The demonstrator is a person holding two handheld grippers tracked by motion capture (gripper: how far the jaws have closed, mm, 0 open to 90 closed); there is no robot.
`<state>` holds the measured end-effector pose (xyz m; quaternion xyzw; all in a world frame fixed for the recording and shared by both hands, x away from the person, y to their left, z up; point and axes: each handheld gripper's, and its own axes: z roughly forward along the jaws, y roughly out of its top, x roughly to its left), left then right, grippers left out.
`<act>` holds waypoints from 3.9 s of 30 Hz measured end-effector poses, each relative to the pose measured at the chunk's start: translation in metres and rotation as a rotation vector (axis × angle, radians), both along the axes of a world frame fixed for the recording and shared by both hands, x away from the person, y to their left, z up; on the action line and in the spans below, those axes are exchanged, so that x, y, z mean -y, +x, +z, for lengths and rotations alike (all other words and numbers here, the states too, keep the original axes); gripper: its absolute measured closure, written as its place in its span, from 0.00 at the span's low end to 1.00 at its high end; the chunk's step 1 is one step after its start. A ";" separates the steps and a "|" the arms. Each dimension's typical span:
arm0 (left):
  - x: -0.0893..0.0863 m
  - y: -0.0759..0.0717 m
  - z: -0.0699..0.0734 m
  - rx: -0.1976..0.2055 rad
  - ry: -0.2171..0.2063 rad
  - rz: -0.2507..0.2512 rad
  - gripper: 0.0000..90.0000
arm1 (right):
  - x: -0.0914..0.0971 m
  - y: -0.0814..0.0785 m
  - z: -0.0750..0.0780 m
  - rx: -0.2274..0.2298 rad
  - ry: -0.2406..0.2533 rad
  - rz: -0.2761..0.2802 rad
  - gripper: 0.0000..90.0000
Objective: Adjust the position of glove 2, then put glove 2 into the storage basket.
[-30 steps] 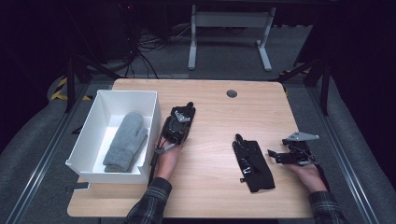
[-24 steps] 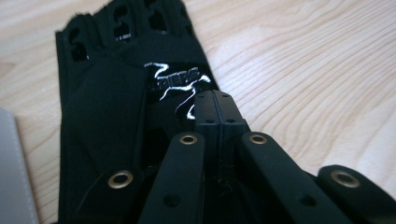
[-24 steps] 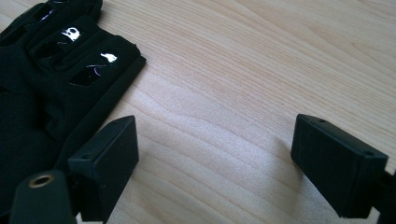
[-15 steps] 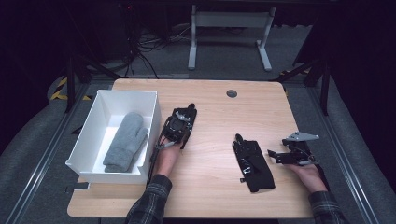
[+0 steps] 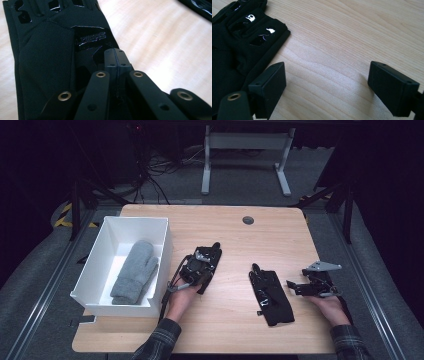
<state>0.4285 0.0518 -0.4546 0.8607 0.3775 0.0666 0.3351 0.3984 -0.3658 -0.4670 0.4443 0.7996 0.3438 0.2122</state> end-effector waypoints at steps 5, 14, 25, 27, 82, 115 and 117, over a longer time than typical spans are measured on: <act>0.005 -0.014 -0.001 -0.006 -0.011 -0.038 1.00 | 0.000 0.000 0.000 0.000 0.001 0.000 0.17; 0.015 -0.040 -0.002 -0.027 -0.043 -0.112 1.00 | 0.000 0.000 0.000 -0.001 -0.001 0.001 0.17; 0.024 -0.063 0.004 0.004 -0.034 -0.166 0.90 | 0.000 0.000 0.000 0.000 -0.001 0.004 0.17; 0.019 -0.060 0.012 0.031 -0.045 -0.144 0.86 | 0.000 0.000 0.000 0.000 -0.002 0.005 0.17; -0.019 -0.023 0.016 0.001 -0.197 0.055 0.99 | -0.030 -0.033 0.016 -0.158 0.011 0.300 1.00; 0.005 -0.011 0.042 0.023 -0.356 0.023 0.99 | -0.089 -0.027 0.013 -0.164 0.028 0.451 1.00; 0.007 -0.011 0.044 0.022 -0.363 0.015 0.99 | -0.092 -0.026 0.012 -0.165 0.029 0.456 1.00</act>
